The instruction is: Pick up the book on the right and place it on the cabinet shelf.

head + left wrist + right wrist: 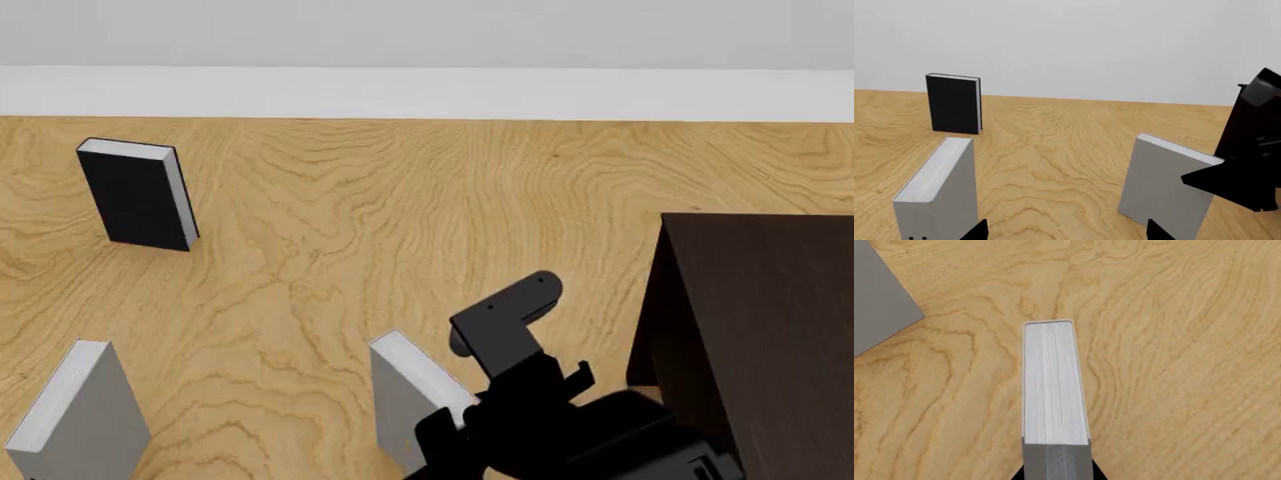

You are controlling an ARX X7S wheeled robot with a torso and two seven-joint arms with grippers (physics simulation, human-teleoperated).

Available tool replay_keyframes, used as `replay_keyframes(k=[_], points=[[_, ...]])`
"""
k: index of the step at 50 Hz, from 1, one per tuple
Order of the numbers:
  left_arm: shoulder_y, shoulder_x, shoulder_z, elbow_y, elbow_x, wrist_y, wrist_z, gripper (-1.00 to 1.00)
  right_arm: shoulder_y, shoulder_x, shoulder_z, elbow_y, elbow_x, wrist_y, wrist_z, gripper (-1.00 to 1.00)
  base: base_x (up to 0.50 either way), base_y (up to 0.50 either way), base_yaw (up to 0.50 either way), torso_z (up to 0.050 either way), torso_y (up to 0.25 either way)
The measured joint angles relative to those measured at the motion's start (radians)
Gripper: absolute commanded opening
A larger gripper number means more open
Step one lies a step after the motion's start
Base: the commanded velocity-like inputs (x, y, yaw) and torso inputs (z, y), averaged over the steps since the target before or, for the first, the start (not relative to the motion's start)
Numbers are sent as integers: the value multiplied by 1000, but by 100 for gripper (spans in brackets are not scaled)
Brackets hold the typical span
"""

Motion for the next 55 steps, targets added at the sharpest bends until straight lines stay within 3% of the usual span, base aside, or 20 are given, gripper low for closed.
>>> replay_keyframes(k=[13,35,45,55], points=[[-12,-3,5,-6,-2,-4,-2,100,-46,18,4,-109,-13,-3,46,-100,0,0,0,0,0],[-20,-10,19,-8,-4,-11,-5,100,-135,90,-18,-638,-88,181,350,-100,0,0,0,0,1],[-22,-12,28,-4,-4,-16,-8,100,-192,92,-72,-740,-168,196,500,-100,0,0,0,0,1],[-24,-14,36,-2,-5,-19,-9,100,-220,87,-211,-745,-289,198,638,-100,0,0,0,0,1]])
